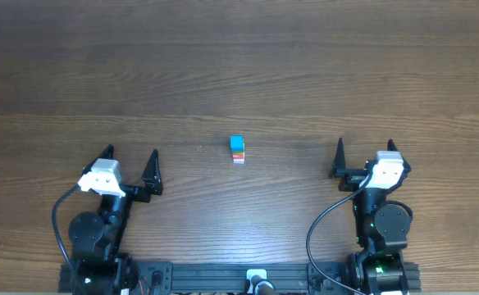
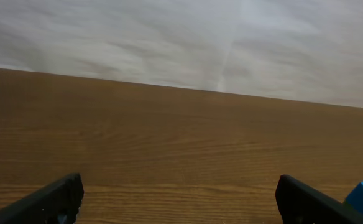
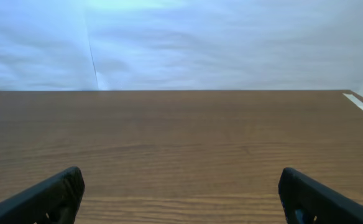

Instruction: Stack Cubes

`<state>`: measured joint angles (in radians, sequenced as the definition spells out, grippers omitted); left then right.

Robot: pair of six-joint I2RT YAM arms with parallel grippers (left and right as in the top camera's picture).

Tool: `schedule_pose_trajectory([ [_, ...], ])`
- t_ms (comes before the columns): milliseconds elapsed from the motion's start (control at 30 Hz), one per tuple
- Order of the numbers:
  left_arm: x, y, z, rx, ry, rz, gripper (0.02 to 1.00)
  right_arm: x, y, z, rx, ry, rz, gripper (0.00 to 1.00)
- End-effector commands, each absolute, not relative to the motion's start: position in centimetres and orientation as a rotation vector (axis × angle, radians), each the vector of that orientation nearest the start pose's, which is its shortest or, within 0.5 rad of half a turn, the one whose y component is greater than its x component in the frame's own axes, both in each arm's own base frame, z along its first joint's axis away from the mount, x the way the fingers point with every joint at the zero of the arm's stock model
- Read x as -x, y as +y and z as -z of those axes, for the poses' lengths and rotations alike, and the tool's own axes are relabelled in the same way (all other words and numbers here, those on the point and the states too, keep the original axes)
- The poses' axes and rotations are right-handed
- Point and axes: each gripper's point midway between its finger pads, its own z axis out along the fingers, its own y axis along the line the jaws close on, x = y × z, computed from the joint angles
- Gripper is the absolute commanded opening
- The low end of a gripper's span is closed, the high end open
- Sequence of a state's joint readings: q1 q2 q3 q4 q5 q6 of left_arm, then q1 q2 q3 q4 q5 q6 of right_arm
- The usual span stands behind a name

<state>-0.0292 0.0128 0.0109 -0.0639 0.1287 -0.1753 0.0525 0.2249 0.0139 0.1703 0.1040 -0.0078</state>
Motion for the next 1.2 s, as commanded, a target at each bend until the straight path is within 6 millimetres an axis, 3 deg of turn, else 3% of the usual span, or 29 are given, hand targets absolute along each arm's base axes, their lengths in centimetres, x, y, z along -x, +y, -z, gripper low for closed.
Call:
schedule_pose_trajectory([
  [33, -24.4, -3.0, -15.9, 0.007, 1.641, 0.259, 0.998, -25.9, -0.6, -16.1, -0.009, 1.637, 0.085, 0.989],
  [167, -24.4, -3.0, -15.9, 0.007, 1.641, 0.259, 0.998, -25.8, -0.8, -15.4, -0.013, 1.666, 0.091, 0.993],
  [400, -24.4, -3.0, -15.9, 0.007, 1.641, 0.259, 0.998, -24.6, -2.3, -16.1, -0.073, 1.629, 0.149, 0.991],
  [1200, -24.4, -3.0, -15.9, 0.007, 1.641, 0.259, 0.998, -24.5, -2.2, -15.9, -0.07, 1.637, 0.146, 0.991],
])
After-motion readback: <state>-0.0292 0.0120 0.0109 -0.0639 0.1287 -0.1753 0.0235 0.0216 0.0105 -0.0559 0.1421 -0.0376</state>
